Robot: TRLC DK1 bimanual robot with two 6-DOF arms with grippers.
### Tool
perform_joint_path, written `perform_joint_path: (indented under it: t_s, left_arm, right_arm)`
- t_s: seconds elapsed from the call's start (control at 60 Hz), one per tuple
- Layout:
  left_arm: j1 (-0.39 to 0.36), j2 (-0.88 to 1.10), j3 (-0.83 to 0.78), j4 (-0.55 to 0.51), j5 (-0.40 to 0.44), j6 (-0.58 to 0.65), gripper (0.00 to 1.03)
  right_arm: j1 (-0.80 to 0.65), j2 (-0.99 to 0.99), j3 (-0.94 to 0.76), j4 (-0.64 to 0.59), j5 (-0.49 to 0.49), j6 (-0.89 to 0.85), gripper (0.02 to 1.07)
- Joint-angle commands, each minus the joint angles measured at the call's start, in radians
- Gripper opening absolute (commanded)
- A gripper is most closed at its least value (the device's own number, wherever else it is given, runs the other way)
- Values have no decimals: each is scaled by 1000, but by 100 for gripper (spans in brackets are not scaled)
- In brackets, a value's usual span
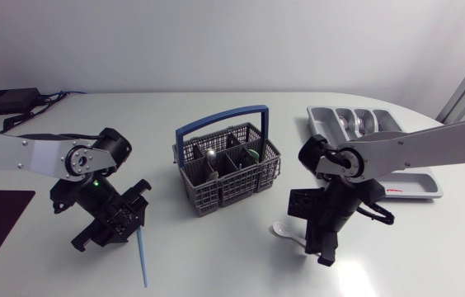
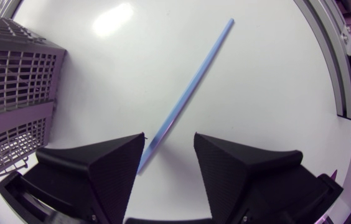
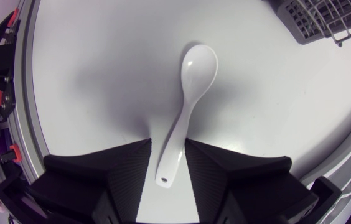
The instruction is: Unload the cutlery basket into the drawer organizer.
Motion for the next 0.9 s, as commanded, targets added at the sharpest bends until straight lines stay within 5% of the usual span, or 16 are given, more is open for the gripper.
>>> perform_joint_path:
  t_s: [0.0,0.2,0.4,0.6,0.883]
  left_arm:
    - [4,33,24,6,-8,54,53]
    - [-3,93,25,58,-34,77,40]
    - [-10,128,16,49,-69,87,3]
    - [-16,131,12,3,-92,27,3]
    - [-8,84,87,-190,-31,-133,3]
  right_arm:
    - [10,13,-4,-21,-3,-30,31]
    - [24,-10,-47,-20,0,-35,30]
    - [24,-99,-93,-37,0,-35,30]
    - [-25,-201,-108,-81,0,-66,29]
    - [-130,-297,-124,-143,-24,-156,30]
